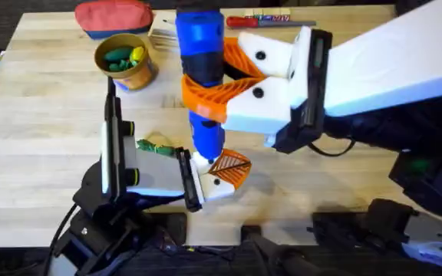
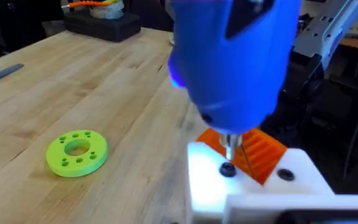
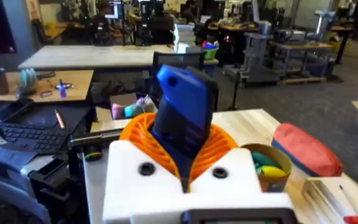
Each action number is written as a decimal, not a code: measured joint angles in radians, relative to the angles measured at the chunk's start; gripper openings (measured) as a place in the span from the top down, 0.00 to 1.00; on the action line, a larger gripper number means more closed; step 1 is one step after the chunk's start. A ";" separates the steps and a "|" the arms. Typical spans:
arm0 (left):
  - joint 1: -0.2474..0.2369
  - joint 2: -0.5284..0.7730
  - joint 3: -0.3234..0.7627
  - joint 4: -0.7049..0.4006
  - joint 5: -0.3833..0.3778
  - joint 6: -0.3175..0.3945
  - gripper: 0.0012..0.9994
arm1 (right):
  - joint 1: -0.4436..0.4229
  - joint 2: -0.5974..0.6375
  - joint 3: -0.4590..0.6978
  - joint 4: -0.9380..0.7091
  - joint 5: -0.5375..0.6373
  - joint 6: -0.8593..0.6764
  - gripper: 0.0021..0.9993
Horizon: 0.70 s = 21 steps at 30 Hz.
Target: Pick up the gripper from the table and insert it into the empty holder that is missing its gripper. Then pick up a screw, insert it into the mounting hole, and use the screwdriver to tighten it. Finally, clean up the table by picking up the vegetable and placing it into the bucket.
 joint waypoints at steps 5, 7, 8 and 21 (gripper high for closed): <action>0.000 0.000 0.000 0.000 0.000 0.000 0.99 | 0.000 0.000 0.000 -0.017 0.000 0.002 0.99; 0.000 0.000 0.000 0.000 0.000 0.000 0.99 | 0.000 0.000 0.000 -0.018 0.000 0.002 0.99; 0.000 0.000 0.000 0.000 0.000 0.000 0.99 | 0.000 0.000 0.000 -0.018 0.000 0.002 0.99; 0.000 0.000 0.000 0.000 0.000 0.000 0.99 | 0.001 0.013 0.000 -0.009 0.000 0.005 0.99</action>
